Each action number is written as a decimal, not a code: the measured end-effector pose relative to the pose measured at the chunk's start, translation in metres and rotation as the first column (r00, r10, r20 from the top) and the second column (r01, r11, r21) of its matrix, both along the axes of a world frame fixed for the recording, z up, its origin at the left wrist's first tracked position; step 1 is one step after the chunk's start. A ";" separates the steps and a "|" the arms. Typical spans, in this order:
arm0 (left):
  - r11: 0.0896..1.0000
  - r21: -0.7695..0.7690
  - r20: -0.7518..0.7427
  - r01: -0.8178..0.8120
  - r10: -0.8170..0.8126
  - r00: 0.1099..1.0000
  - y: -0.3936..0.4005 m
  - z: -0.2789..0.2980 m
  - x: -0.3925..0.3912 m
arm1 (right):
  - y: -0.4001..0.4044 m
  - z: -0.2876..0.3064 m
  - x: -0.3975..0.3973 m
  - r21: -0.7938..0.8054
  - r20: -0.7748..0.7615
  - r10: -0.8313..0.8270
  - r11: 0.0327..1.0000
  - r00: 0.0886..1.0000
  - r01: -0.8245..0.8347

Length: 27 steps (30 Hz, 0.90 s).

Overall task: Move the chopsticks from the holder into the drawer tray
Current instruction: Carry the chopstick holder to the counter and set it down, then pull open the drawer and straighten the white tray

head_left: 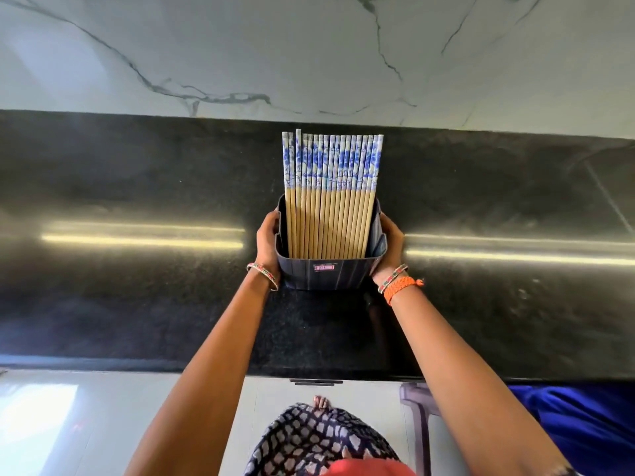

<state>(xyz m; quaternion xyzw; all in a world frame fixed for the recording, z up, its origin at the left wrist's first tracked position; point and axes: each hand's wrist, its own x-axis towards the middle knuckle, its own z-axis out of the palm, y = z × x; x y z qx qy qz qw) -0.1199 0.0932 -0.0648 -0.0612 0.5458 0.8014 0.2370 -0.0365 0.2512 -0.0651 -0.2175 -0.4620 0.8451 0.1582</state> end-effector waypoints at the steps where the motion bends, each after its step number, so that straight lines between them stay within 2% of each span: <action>1: 1.000 -0.007 -0.008 -0.012 0.012 1.000 -0.002 -0.003 0.000 | 0.001 -0.001 0.000 0.011 -0.001 0.001 1.000 1.000 -0.001; 4: 0.998 0.053 -0.012 -0.037 0.038 0.999 -0.013 -0.006 0.002 | 0.001 -0.001 0.004 -0.080 0.018 -0.047 0.996 0.999 0.049; 6: 0.998 0.052 -0.052 -0.044 0.047 0.998 -0.025 -0.004 0.006 | 0.001 -0.002 0.011 -0.125 0.082 -0.140 0.981 0.987 0.150; 9: 0.996 -0.034 -0.124 -0.087 0.082 0.989 -0.049 -0.002 0.023 | -0.001 0.000 0.037 0.044 0.117 -0.309 0.951 0.944 0.306; 12: 0.988 -0.074 -0.174 -0.134 0.119 0.978 -0.073 -0.002 0.056 | -0.015 0.004 0.077 0.073 0.149 -0.376 0.927 0.915 0.369; 13: 0.979 -0.132 -0.240 -0.154 0.119 0.963 -0.080 -0.002 0.069 | -0.021 0.004 0.089 0.108 0.156 -0.384 0.922 0.910 0.371; 15: 0.924 -0.335 -0.498 -0.183 -0.009 0.867 -0.100 -0.005 0.106 | -0.044 0.006 0.118 0.203 0.125 -0.403 0.905 0.907 0.374; 17: 0.812 -0.549 -0.713 -0.198 -0.331 0.618 -0.123 -0.016 0.150 | -0.073 0.007 0.149 0.301 0.067 -0.408 0.878 0.911 0.371; 18: 0.767 -0.614 -0.729 -0.185 -0.462 0.505 -0.131 -0.023 0.169 | -0.085 0.003 0.164 0.357 0.035 -0.385 0.867 0.922 0.348; 20: 0.709 -0.699 -0.674 -0.092 -0.611 0.416 -0.143 -0.041 0.203 | -0.113 -0.011 0.197 0.483 0.028 -0.274 0.846 0.961 0.227; 23: 0.525 -0.850 -0.467 0.041 -0.789 0.399 -0.146 -0.066 0.219 | -0.144 -0.041 0.224 0.640 0.189 -0.122 0.768 0.974 -0.028; 25: 0.373 -0.924 -0.310 0.083 -0.858 0.409 -0.138 -0.078 0.212 | -0.149 -0.062 0.220 0.734 0.304 -0.083 0.655 0.949 -0.178; 27: 0.267 -0.957 -0.204 0.112 -0.896 0.393 -0.125 -0.088 0.196 | -0.145 -0.083 0.201 0.822 0.424 -0.064 0.447 0.904 -0.354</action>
